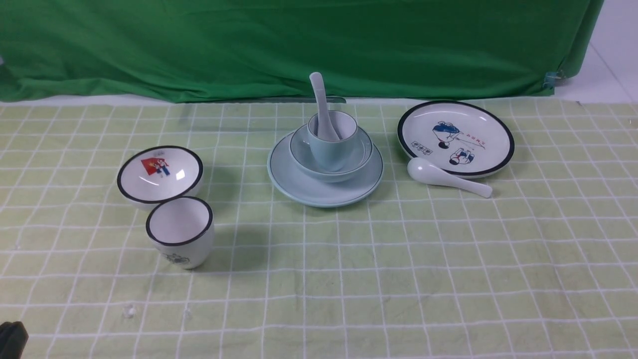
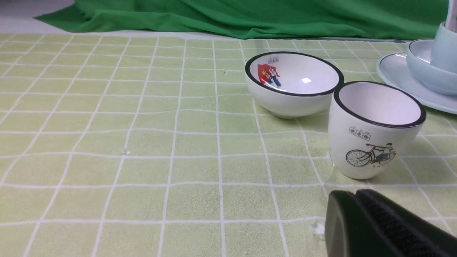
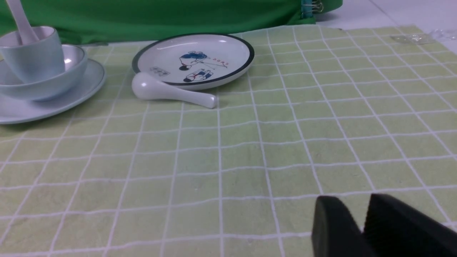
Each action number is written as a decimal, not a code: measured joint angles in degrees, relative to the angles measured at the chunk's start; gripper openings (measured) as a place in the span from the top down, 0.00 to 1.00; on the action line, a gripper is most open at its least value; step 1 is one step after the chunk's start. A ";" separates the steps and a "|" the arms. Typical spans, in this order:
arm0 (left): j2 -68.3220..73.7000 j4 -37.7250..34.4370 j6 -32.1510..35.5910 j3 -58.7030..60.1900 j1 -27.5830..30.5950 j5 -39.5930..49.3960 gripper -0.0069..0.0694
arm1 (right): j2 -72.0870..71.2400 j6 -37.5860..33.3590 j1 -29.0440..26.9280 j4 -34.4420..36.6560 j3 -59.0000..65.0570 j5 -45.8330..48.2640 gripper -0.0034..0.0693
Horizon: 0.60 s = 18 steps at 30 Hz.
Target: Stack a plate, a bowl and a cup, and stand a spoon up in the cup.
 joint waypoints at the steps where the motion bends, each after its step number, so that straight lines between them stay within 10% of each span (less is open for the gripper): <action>1: 0.00 0.00 0.27 0.00 0.00 0.00 0.94 | 0.00 0.00 0.00 0.00 0.00 0.00 0.70; 18: 0.00 0.00 1.61 0.00 0.00 -0.05 0.92 | 0.00 0.00 0.00 0.00 0.00 0.00 0.65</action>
